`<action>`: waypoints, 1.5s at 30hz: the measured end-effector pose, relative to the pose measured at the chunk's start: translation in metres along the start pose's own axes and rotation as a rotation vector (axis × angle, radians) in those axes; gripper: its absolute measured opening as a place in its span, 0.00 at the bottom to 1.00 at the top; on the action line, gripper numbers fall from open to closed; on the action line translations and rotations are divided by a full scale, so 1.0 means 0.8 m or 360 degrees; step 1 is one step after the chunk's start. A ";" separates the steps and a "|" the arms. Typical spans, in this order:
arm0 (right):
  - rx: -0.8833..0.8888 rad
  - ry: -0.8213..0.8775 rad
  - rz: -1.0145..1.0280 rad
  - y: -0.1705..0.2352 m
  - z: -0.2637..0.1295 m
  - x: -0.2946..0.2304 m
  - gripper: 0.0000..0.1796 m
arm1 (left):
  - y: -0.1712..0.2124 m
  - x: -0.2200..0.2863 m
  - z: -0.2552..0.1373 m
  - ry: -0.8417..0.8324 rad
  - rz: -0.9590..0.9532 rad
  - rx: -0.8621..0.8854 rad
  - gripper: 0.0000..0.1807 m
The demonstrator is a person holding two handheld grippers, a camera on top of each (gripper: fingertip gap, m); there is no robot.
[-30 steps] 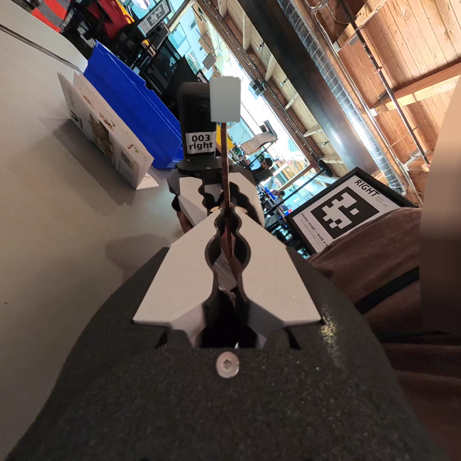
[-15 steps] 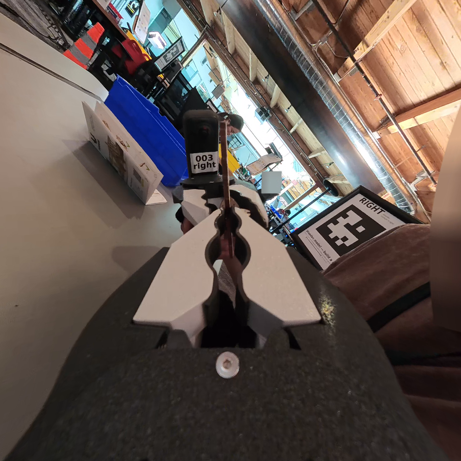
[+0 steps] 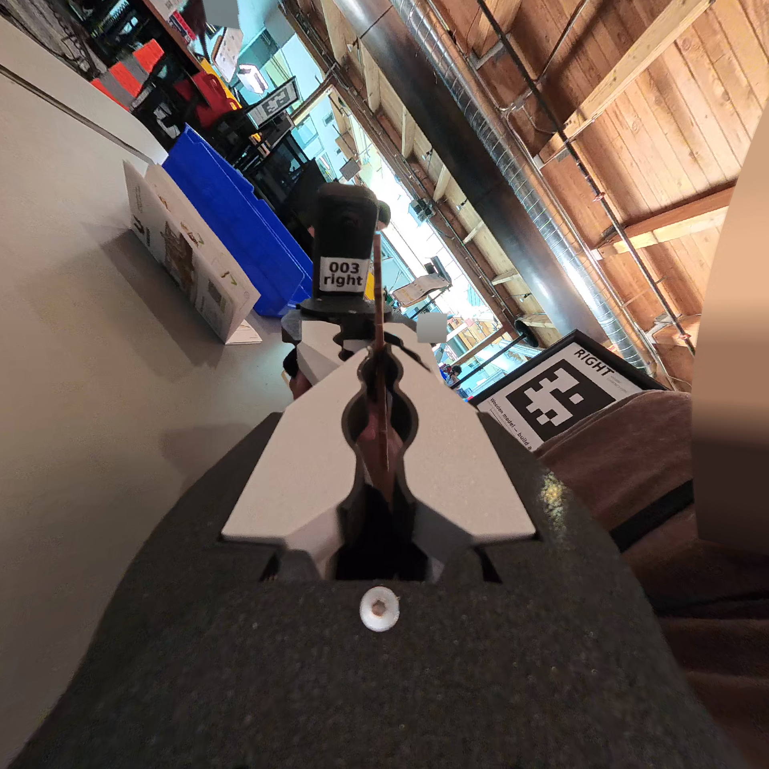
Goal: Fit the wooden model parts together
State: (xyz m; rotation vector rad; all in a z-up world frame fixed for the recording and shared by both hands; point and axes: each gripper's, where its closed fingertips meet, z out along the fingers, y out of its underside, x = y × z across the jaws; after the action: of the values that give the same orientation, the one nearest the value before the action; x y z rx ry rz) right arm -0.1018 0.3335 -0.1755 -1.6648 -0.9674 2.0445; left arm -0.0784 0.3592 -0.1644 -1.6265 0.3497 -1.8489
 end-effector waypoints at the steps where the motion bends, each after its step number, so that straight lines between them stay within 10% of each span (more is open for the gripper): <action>1: 0.0029 0.0006 -0.0016 -0.002 0.001 0.000 0.23 | -0.002 0.001 -0.001 0.0004 0.0003 0.0009 0.00; 14: 0.0675 -0.0214 -0.0083 -0.044 0.015 -0.011 0.22 | -0.032 0.014 -0.009 -0.0002 0.0169 0.0114 0.02; 45: 0.0691 -0.0179 -0.0148 -0.048 0.007 -0.010 0.22 | -0.028 0.019 -0.010 -0.0047 0.0278 0.0107 0.00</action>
State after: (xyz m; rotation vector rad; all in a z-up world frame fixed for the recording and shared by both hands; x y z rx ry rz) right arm -0.1114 0.3544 -0.1433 -1.2676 -0.5636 2.1144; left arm -0.0926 0.3650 -0.1406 -1.5265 0.3993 -1.6868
